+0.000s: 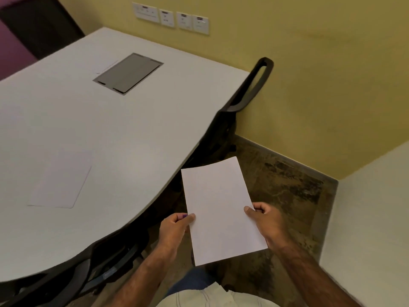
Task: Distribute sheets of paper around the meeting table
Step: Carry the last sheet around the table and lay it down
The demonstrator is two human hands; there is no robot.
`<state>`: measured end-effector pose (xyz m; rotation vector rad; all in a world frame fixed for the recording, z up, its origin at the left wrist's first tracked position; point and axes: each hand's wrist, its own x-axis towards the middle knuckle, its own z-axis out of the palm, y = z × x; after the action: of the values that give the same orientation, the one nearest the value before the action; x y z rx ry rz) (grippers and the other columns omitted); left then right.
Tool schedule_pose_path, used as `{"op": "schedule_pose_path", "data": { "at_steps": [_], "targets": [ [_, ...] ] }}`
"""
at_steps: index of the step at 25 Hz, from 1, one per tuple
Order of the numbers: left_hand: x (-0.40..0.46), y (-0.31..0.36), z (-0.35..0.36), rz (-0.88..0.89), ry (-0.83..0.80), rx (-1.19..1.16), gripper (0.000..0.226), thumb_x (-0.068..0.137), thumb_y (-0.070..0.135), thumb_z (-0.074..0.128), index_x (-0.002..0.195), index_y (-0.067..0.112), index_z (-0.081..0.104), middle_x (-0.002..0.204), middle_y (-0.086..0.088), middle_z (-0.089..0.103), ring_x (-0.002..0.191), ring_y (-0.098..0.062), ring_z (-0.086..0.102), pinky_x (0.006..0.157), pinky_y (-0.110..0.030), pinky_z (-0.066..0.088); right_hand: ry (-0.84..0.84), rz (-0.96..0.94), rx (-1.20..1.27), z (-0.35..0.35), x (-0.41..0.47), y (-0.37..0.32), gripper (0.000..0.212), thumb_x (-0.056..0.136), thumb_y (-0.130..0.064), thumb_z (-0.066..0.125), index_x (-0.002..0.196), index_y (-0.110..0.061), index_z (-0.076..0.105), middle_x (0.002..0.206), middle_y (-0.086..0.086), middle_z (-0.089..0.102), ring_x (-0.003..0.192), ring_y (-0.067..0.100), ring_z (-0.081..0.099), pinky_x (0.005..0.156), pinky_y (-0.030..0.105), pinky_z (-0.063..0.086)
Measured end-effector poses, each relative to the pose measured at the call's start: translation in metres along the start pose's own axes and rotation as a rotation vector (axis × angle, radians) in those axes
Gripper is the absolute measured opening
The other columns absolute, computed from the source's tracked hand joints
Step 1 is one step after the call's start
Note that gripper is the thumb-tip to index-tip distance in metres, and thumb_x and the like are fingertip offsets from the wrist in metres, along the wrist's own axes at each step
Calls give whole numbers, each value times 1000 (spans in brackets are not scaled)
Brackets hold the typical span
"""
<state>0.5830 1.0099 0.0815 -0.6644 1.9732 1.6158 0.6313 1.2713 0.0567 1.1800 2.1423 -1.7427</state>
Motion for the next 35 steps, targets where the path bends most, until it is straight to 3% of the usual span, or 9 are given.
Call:
{"op": "schedule_pose_path", "data": {
  "at_steps": [12,19,23,28,35],
  "targets": [
    [56,43,-35,-59,205,-228,15,96,23,74,103,10,76,106,-8,76,88,-17,66,68,-27,46,-239,-121,-117,74,85,-99,16,96,-33,79,106,-21,78,97,-1,83,85,25,81,81,52,68],
    [74,85,-30,-50,389,-379,18,95,25,74,105,10,74,106,-10,75,88,-20,64,71,-30,48,-447,-157,-96,96,133,-162,16,96,-26,79,108,-15,77,99,4,83,86,26,82,76,45,69],
    [90,103,-27,-48,455,-498,20,93,24,77,106,9,74,108,-11,77,99,-28,69,85,-37,56,-515,-190,-116,108,158,-190,18,96,-27,80,109,-15,77,100,3,83,87,25,82,79,46,69],
    [113,116,-34,-50,528,-551,23,90,28,79,106,13,75,111,-11,78,112,-36,69,102,-51,56,-543,-209,-114,132,174,-216,17,96,-28,79,108,-17,77,102,3,83,89,24,81,82,46,69],
    [164,147,-67,-35,588,-562,22,88,31,79,102,15,75,112,-11,75,114,-38,67,95,-46,56,-519,-213,-83,182,194,-257,20,97,-29,79,112,-16,77,104,1,82,93,24,80,87,46,68]
  ]
}}
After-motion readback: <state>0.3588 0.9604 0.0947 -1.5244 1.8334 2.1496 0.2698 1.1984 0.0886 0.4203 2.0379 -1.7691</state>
